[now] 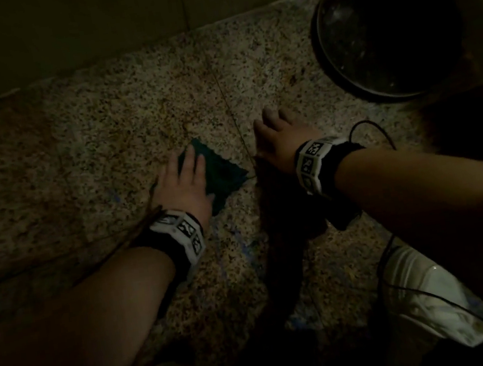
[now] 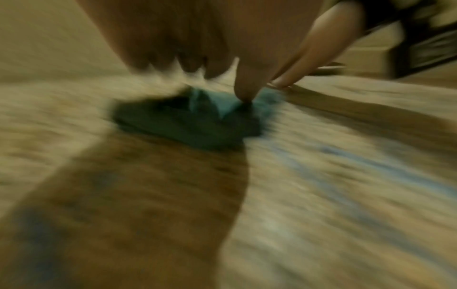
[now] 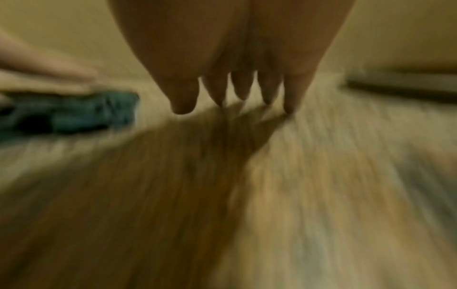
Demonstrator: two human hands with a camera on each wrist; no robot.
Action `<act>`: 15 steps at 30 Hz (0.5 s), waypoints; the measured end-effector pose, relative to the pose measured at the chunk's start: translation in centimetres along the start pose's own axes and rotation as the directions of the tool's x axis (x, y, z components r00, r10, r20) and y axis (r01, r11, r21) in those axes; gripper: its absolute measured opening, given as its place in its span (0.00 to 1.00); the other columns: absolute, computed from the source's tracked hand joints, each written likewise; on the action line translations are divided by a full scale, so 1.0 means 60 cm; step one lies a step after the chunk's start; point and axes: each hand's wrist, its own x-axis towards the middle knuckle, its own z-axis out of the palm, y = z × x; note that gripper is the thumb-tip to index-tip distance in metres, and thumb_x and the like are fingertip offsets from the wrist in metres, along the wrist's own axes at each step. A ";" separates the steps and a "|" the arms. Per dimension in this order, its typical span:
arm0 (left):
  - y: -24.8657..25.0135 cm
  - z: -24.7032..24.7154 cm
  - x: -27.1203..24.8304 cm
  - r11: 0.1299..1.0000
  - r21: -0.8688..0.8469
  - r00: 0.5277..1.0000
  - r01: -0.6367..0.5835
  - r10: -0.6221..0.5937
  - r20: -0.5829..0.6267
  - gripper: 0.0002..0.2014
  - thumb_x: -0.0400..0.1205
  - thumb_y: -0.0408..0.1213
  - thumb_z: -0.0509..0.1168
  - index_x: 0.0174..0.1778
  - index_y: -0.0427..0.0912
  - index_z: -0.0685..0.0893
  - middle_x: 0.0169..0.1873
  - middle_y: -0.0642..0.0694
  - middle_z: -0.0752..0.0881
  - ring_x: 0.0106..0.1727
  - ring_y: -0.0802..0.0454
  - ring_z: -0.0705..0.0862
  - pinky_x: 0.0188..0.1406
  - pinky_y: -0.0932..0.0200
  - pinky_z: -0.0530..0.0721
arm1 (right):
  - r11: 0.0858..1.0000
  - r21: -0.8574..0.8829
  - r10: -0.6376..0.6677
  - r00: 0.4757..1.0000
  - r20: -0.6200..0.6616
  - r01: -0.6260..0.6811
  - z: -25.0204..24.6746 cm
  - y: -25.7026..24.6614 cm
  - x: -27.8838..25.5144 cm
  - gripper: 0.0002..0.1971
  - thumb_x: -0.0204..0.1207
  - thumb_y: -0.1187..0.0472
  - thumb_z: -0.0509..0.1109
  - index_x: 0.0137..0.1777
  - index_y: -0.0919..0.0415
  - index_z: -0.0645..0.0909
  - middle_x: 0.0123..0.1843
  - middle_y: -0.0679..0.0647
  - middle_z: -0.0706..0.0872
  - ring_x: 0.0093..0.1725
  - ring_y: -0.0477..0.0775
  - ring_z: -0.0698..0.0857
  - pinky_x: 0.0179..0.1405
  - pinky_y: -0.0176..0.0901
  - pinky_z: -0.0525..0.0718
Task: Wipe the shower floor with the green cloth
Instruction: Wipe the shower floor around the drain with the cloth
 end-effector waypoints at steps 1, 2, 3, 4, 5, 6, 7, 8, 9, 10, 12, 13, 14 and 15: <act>0.017 0.008 -0.007 1.000 0.021 1.000 -0.010 0.010 0.001 0.36 0.87 0.56 0.43 0.81 0.43 0.31 0.80 0.41 0.30 0.82 0.38 0.34 0.80 0.45 0.38 | 1.000 0.000 0.006 1.000 0.006 -0.006 0.013 0.001 0.002 0.33 0.85 0.40 0.48 0.84 0.47 0.38 0.85 0.51 0.34 0.84 0.61 0.39 0.82 0.57 0.47; 0.032 0.019 -0.014 1.000 0.017 1.000 -0.013 0.013 0.014 0.37 0.86 0.58 0.41 0.80 0.42 0.29 0.80 0.40 0.29 0.81 0.37 0.32 0.79 0.44 0.36 | 1.000 0.005 0.002 1.000 -0.003 -0.002 0.023 0.000 0.003 0.33 0.85 0.41 0.48 0.84 0.48 0.37 0.85 0.52 0.33 0.84 0.62 0.39 0.82 0.57 0.44; 0.044 0.028 -0.018 1.000 -0.012 0.999 0.000 0.001 0.039 0.37 0.86 0.59 0.41 0.80 0.43 0.28 0.80 0.39 0.28 0.80 0.36 0.31 0.79 0.43 0.35 | 1.000 0.014 -0.002 1.000 -0.015 0.002 0.028 -0.001 0.003 0.33 0.85 0.42 0.48 0.84 0.48 0.37 0.85 0.52 0.33 0.83 0.62 0.38 0.82 0.58 0.43; 0.051 0.035 -0.018 0.998 -0.059 0.998 0.024 -0.021 0.055 0.36 0.86 0.58 0.41 0.80 0.44 0.28 0.80 0.40 0.29 0.81 0.36 0.31 0.79 0.42 0.35 | 1.000 0.025 -0.001 1.000 -0.023 0.002 0.029 -0.002 0.004 0.33 0.85 0.42 0.48 0.84 0.48 0.37 0.84 0.52 0.32 0.83 0.62 0.38 0.82 0.58 0.42; 0.053 0.040 -0.014 0.992 -0.113 0.997 0.052 -0.045 0.061 0.35 0.87 0.57 0.40 0.80 0.46 0.29 0.80 0.41 0.29 0.81 0.37 0.32 0.79 0.42 0.36 | 0.999 0.033 -0.001 1.000 -0.027 0.001 0.027 -0.002 0.005 0.33 0.85 0.42 0.49 0.84 0.47 0.37 0.84 0.52 0.33 0.83 0.62 0.37 0.82 0.58 0.41; 0.052 0.042 -0.009 0.984 -0.159 0.996 0.075 -0.067 0.054 0.33 0.87 0.55 0.40 0.81 0.47 0.29 0.80 0.42 0.29 0.81 0.38 0.32 0.80 0.43 0.36 | 0.999 0.035 0.000 1.000 -0.027 0.001 0.027 0.000 0.006 0.33 0.85 0.42 0.49 0.84 0.47 0.37 0.85 0.52 0.33 0.83 0.62 0.37 0.82 0.58 0.41; 0.049 0.041 -0.002 0.977 -0.195 0.996 0.089 -0.081 0.047 0.32 0.88 0.53 0.39 0.81 0.48 0.29 0.80 0.43 0.29 0.81 0.39 0.32 0.80 0.43 0.36 | 1.000 0.031 -0.003 1.000 -0.026 0.004 0.026 0.002 0.008 0.34 0.85 0.42 0.49 0.84 0.47 0.37 0.85 0.52 0.33 0.83 0.62 0.37 0.82 0.57 0.41; 0.045 0.038 0.007 0.971 -0.223 0.996 0.092 -0.085 0.041 0.31 0.88 0.52 0.39 0.81 0.49 0.29 0.80 0.45 0.29 0.81 0.40 0.32 0.79 0.44 0.36 | 1.000 0.028 -0.006 1.000 -0.026 0.007 0.027 0.003 0.009 0.34 0.85 0.41 0.49 0.84 0.47 0.37 0.84 0.52 0.33 0.83 0.62 0.37 0.82 0.57 0.42; 0.039 0.032 0.018 0.964 -0.250 0.996 0.089 -0.081 0.041 0.30 0.89 0.50 0.40 0.81 0.50 0.29 0.80 0.46 0.29 0.81 0.41 0.32 0.79 0.45 0.36 | 1.000 0.026 -0.009 1.000 -0.027 0.009 0.028 0.005 0.008 0.35 0.84 0.41 0.49 0.84 0.48 0.36 0.84 0.52 0.32 0.83 0.62 0.37 0.82 0.57 0.42; 0.032 0.024 0.030 0.959 -0.270 0.996 0.089 -0.080 0.043 0.30 0.89 0.48 0.41 0.81 0.51 0.30 0.81 0.47 0.30 0.82 0.42 0.32 0.79 0.45 0.36 | 1.000 0.025 -0.012 1.000 -0.027 0.013 0.029 0.006 0.008 0.35 0.84 0.41 0.49 0.84 0.48 0.36 0.84 0.53 0.32 0.83 0.62 0.36 0.82 0.57 0.42; 0.011 0.008 0.054 0.952 -0.290 0.995 0.094 -0.086 0.041 0.30 0.89 0.46 0.42 0.81 0.50 0.31 0.81 0.49 0.32 0.82 0.44 0.34 0.80 0.46 0.37 | 0.999 0.027 -0.019 1.000 -0.025 0.019 0.030 0.006 0.007 0.35 0.84 0.41 0.49 0.84 0.48 0.35 0.84 0.53 0.32 0.83 0.62 0.36 0.82 0.56 0.41; 0.001 0.001 0.064 0.951 -0.296 0.995 0.095 -0.089 0.034 0.30 0.89 0.45 0.43 0.81 0.48 0.31 0.82 0.49 0.33 0.82 0.44 0.34 0.80 0.46 0.38 | 0.999 0.030 -0.019 1.000 -0.024 0.020 0.029 0.006 0.007 0.35 0.84 0.41 0.49 0.84 0.48 0.35 0.84 0.52 0.32 0.83 0.61 0.36 0.82 0.56 0.41; -0.008 -0.005 0.073 0.950 -0.297 0.996 0.092 -0.089 0.025 0.30 0.89 0.45 0.43 0.82 0.47 0.32 0.82 0.50 0.33 0.82 0.44 0.35 0.80 0.46 0.39 | 0.999 0.031 -0.019 1.000 -0.024 0.019 0.029 0.006 0.008 0.35 0.84 0.41 0.49 0.83 0.47 0.34 0.84 0.52 0.31 0.83 0.61 0.35 0.82 0.55 0.41; -0.014 -0.008 0.079 0.951 -0.297 0.997 0.083 -0.080 0.020 0.31 0.89 0.44 0.44 0.82 0.47 0.32 0.82 0.49 0.34 0.83 0.44 0.36 0.80 0.46 0.40 | 0.999 0.033 -0.016 1.000 -0.021 0.016 0.029 0.006 0.007 0.35 0.84 0.41 0.50 0.83 0.47 0.34 0.84 0.51 0.31 0.83 0.61 0.35 0.82 0.55 0.41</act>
